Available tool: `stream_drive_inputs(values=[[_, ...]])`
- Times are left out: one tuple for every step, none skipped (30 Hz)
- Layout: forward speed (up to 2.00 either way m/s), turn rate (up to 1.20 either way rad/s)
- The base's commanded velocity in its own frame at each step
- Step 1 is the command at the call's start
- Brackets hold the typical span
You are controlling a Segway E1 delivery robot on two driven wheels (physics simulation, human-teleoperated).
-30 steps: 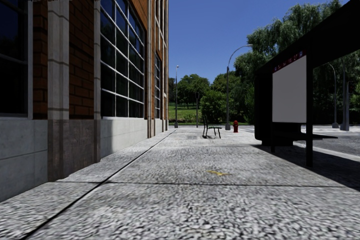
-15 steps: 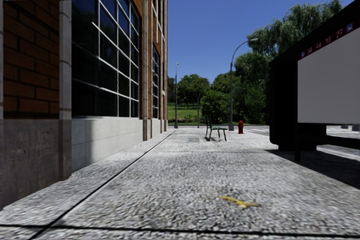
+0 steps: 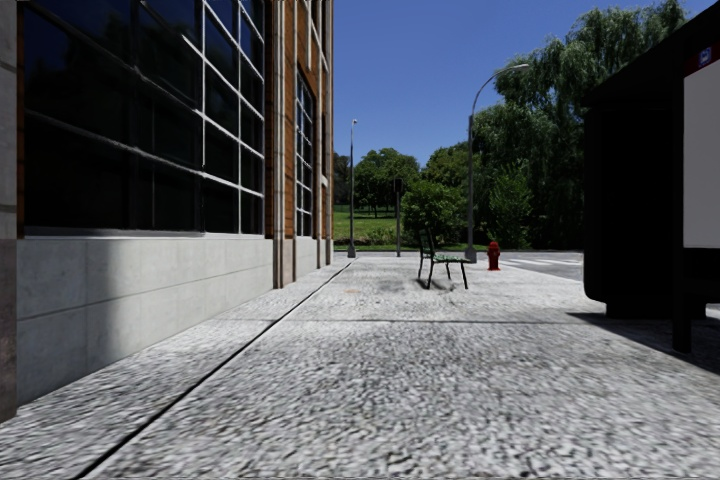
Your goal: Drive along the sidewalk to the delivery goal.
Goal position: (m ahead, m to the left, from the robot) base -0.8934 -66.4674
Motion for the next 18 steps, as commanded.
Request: stream_drive_inputs(values=[[2.0, 0.0], [2.0, 0.0], [2.0, 0.0], [2.0, 0.0], [2.0, 0.0], [2.0, 0.0], [2.0, 0.0], [2.0, 0.0], [2.0, 0.0], [2.0, 0.0], [2.0, 0.0], [2.0, 0.0], [2.0, 0.0], [2.0, 0.0], [2.0, 0.0], [2.0, 0.0], [2.0, 0.0], [2.0, 0.0]])
